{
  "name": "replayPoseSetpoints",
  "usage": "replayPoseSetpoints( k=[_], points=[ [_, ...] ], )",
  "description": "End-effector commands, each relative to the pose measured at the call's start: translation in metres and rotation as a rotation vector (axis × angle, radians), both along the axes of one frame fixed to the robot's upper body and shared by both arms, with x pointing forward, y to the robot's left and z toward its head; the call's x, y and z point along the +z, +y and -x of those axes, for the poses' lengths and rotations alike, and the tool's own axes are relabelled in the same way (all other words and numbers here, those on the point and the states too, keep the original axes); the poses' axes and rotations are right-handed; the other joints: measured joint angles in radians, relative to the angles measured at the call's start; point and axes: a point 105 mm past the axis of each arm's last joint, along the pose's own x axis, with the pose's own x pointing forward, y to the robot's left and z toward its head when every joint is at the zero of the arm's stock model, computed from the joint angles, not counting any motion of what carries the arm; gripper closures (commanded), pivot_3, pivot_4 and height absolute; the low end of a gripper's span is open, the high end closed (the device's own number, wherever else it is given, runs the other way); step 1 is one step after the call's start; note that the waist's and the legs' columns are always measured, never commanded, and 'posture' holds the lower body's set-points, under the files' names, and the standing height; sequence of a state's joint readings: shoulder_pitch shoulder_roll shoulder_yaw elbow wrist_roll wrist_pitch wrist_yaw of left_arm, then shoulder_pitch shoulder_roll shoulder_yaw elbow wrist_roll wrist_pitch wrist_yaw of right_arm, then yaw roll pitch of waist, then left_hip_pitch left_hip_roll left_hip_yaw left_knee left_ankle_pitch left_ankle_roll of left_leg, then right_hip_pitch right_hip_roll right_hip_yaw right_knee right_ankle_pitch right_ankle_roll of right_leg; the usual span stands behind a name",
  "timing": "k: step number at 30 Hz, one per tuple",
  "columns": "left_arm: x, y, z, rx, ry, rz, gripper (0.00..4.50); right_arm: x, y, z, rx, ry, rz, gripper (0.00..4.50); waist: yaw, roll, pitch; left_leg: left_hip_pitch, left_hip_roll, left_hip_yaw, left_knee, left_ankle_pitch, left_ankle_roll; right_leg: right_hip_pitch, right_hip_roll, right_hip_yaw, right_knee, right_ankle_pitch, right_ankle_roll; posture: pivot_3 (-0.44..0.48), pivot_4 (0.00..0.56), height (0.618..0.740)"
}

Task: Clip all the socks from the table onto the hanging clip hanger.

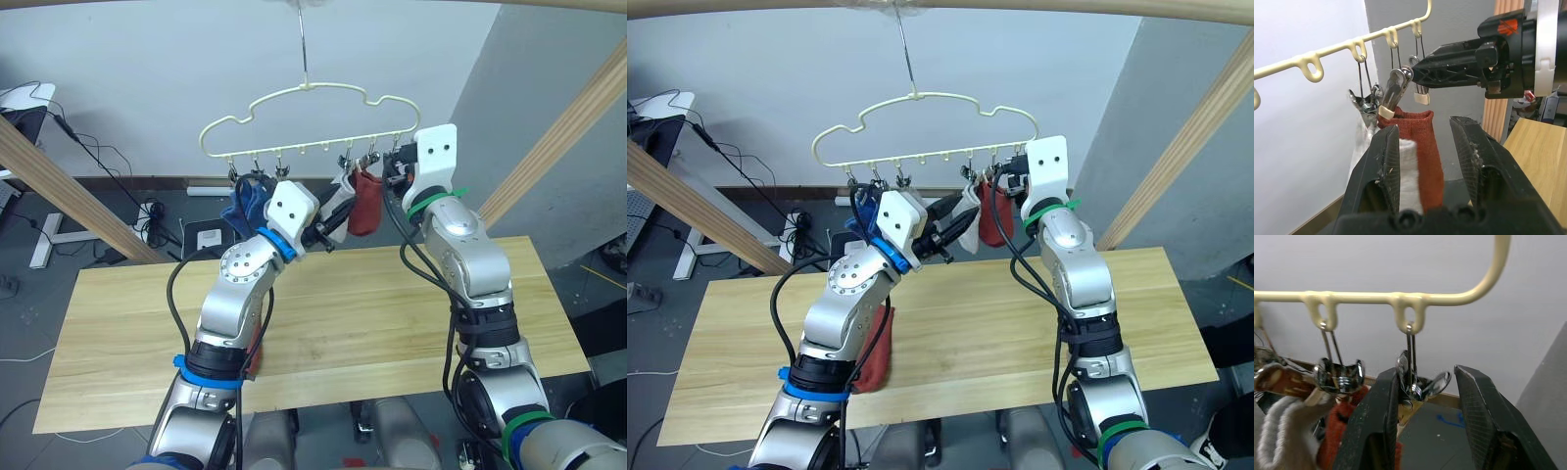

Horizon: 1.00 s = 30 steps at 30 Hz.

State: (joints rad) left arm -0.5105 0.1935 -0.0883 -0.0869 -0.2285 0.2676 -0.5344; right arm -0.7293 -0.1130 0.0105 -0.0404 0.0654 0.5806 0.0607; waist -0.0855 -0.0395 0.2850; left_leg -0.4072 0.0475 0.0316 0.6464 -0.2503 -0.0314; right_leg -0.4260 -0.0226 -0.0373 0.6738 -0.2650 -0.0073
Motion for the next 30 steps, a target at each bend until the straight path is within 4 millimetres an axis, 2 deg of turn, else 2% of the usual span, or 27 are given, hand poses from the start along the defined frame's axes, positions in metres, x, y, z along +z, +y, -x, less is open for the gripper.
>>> replayPoseSetpoints(
  k=[1, 17, 30],
  points=[
    [0.018, 0.0, 0.004, -0.011, -0.054, 0.025, 2.65, 0.021, 0.0, 0.004, 0.002, -0.071, -0.027, 2.64, 0.0, 0.0, 0.0, 0.0, 0.0, 0.0, 0.0, 0.0, 0.0, 0.0, 0.0, 0.0, 0.0, 0.0, 0.0, -0.175, 0.276, 0.74],
    [0.021, 0.005, 0.003, 0.004, -0.059, 0.026, 2.65, 0.024, 0.022, 0.003, 0.105, -0.063, -0.041, 2.64, 0.0, 0.0, 0.0, 0.0, 0.0, 0.0, 0.0, 0.0, 0.0, 0.0, 0.0, 0.0, 0.001, 0.0, 0.0, -0.164, 0.265, 0.74],
    [0.019, 0.007, 0.005, 0.002, -0.05, 0.025, 2.65, 0.03, 0.027, 0.0, 0.12, -0.077, -0.05, 2.64, 0.001, 0.0, 0.0, 0.0, 0.0, 0.0, 0.001, 0.0, 0.0, 0.0, 0.0, 0.0, 0.001, 0.0, 0.0, -0.162, 0.264, 0.74]
  ],
)
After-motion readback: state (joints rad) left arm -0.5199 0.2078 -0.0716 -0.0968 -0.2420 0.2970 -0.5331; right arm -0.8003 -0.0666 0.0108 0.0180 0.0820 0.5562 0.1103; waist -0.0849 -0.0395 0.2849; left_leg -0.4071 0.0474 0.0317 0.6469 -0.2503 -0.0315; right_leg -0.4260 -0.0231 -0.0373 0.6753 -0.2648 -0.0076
